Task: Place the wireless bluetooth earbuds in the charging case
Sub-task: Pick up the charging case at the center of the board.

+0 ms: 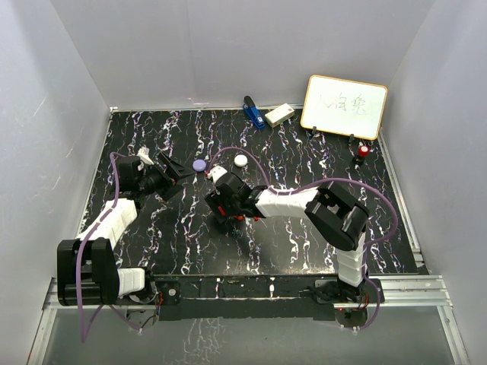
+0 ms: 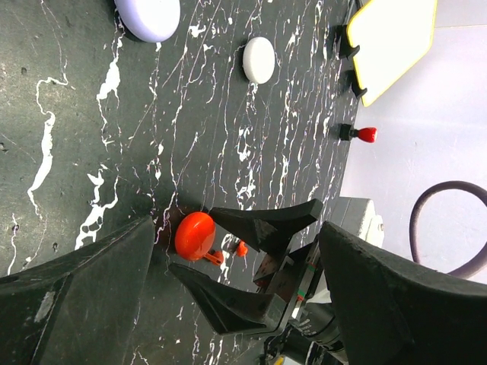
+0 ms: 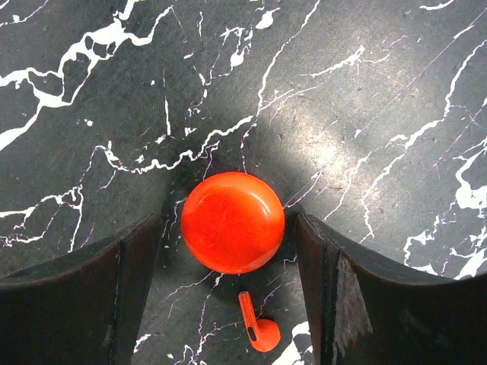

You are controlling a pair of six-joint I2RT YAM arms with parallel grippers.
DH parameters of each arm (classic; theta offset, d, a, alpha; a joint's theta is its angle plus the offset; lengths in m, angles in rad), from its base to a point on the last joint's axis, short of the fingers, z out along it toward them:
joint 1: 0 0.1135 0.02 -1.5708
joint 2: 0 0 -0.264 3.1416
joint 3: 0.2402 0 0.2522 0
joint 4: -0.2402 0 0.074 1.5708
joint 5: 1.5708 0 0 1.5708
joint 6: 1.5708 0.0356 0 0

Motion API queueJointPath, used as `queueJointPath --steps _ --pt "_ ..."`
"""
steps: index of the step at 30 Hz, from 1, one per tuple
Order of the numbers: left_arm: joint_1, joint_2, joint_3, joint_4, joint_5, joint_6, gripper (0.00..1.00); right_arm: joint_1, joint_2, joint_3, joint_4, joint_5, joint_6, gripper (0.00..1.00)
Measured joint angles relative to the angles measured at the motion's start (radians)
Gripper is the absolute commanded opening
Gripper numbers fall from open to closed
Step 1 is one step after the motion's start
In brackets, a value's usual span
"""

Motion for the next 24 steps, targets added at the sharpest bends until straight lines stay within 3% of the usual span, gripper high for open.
queueJointPath --steps 4,12,24 --pt "0.0 0.001 0.0 0.003 0.009 -0.001 0.86 0.003 0.0 -0.007 0.002 0.011 -0.003 0.59" --pt "0.0 0.031 -0.001 0.033 0.044 -0.018 0.84 0.006 0.0 -0.026 0.029 0.046 -0.021 0.32" --pt "-0.005 0.109 -0.075 0.197 0.18 -0.105 0.83 0.007 -0.148 -0.256 0.266 0.077 -0.028 0.23"
